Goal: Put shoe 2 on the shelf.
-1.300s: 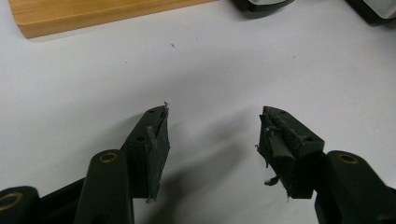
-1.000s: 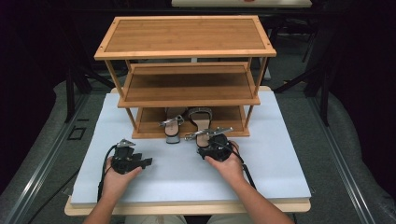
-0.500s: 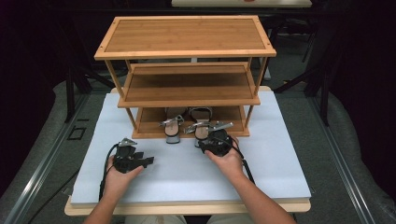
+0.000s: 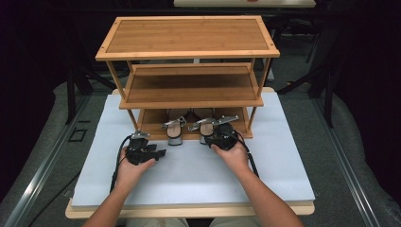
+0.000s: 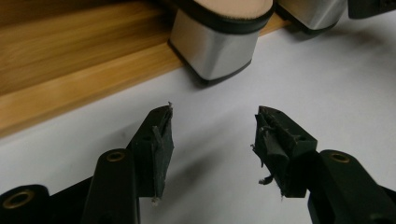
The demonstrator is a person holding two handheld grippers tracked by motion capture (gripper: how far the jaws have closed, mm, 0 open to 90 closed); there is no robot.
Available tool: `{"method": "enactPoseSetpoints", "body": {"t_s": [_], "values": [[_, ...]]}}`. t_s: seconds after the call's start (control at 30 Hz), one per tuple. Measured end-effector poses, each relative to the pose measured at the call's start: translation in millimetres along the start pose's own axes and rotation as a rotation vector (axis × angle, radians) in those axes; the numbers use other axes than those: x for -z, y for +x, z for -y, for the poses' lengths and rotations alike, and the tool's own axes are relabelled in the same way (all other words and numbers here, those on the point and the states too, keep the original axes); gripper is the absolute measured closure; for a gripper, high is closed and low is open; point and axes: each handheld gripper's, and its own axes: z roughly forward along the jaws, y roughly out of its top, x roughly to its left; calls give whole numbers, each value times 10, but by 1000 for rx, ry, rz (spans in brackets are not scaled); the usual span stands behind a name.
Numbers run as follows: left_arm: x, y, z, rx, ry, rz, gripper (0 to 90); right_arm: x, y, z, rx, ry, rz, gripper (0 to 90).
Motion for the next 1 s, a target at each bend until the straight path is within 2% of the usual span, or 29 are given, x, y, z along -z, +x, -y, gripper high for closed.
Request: {"method": "enactPoseSetpoints", "body": {"t_s": [0.1,0.17,0.23,0.4,0.43,0.5,0.6,0.67,0.7,0.77,0.8,0.83,1.0], "values": [[-47,-3,-57,-1,1,1,464,-17,14,18,-1,8,9,491],[-81,-2,-90,8,-14,18,463,-18,14,24,-9,2,4,491],[-122,3,-115,9,-2,26,459,-6,7,34,-17,-12,-2,483],[-220,-43,-192,-13,-10,18,444,26,5,96,-27,-23,1,470],[-244,-55,-207,-14,-22,18,444,29,8,105,-32,-16,-3,475],[-288,-69,-228,-13,-12,17,445,18,4,119,-24,-19,-6,505],[-366,-115,-261,-22,-2,-12,450,-4,13,115,-42,-17,-5,553],[-404,-132,-284,-36,-2,-51,454,-11,14,112,-45,-21,-5,557],[-407,-133,-290,-33,0,-52,465,-13,15,111,-44,-22,-7,558],[-411,-144,-309,-23,16,-28,468,-18,26,107,-45,-22,-5,560],[-433,-160,-308,-12,-1,-15,475,-20,33,105,-47,-20,-4,562],[-432,-174,-322,-17,11,-5,483,-23,37,102,-48,-21,-6,564],[-473,-257,-365,-27,9,-15,482,-40,64,86,-50,-20,-18,558]]}}
